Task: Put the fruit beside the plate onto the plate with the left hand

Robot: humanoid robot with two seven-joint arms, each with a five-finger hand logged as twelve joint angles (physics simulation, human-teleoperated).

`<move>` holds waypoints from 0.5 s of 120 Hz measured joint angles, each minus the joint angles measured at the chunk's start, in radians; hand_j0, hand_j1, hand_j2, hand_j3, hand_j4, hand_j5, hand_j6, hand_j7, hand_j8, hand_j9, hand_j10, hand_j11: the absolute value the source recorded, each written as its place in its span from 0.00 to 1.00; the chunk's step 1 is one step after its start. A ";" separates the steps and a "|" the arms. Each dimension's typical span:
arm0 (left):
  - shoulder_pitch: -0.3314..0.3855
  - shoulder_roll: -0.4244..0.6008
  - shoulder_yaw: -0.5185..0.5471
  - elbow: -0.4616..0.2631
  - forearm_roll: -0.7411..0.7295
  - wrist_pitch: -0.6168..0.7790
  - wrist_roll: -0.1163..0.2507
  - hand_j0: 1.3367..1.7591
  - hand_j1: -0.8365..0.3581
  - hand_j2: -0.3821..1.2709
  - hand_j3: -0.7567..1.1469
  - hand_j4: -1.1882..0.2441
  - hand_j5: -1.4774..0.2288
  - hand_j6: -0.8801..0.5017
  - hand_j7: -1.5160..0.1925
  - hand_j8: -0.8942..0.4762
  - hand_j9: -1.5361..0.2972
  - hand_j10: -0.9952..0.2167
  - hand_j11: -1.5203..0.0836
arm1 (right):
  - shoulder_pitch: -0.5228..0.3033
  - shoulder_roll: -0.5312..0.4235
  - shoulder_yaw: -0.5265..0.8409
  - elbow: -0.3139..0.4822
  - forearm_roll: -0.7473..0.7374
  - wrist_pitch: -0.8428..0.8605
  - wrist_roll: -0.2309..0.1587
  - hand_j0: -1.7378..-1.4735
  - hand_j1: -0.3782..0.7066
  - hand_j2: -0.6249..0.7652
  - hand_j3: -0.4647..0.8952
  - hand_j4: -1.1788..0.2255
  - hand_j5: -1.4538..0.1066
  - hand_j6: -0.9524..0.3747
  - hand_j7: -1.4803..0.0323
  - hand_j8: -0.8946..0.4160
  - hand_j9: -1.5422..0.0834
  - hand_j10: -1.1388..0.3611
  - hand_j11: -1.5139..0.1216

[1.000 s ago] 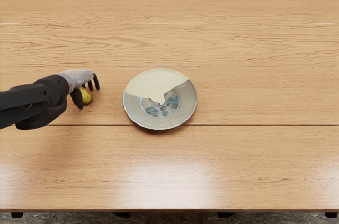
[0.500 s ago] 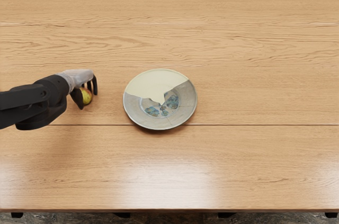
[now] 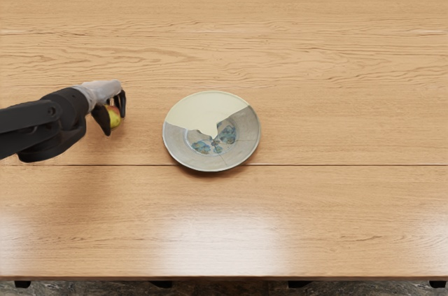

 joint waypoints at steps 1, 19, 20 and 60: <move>-0.001 -0.001 -0.004 0.000 0.000 0.000 0.000 0.74 0.46 0.46 0.40 0.25 0.18 0.34 0.21 0.38 0.20 0.31 0.23 | 0.000 0.000 0.000 0.000 0.000 0.000 0.000 0.30 0.04 0.45 0.34 0.83 0.92 0.71 0.97 0.67 0.94 0.75 0.92; -0.029 -0.021 -0.099 -0.001 -0.010 -0.004 -0.001 0.74 0.45 0.46 0.40 0.25 0.16 0.37 0.19 0.40 0.20 0.32 0.22 | 0.000 0.000 0.000 0.000 0.000 0.000 0.000 0.30 0.04 0.45 0.34 0.83 0.92 0.71 0.97 0.67 0.94 0.75 0.92; -0.031 -0.024 -0.104 -0.001 -0.010 -0.004 -0.001 0.74 0.44 0.46 0.40 0.25 0.15 0.37 0.19 0.40 0.20 0.32 0.22 | 0.000 0.000 0.000 0.000 0.000 0.000 0.000 0.30 0.04 0.45 0.34 0.83 0.92 0.71 0.97 0.67 0.94 0.75 0.92; -0.032 -0.220 -0.212 -0.001 -0.022 0.001 -0.002 0.74 0.44 0.46 0.40 0.26 0.13 0.38 0.18 0.40 0.20 0.32 0.22 | 0.000 0.000 -0.001 0.000 0.000 0.000 0.000 0.30 0.04 0.45 0.34 0.83 0.92 0.71 0.97 0.67 0.94 0.75 0.92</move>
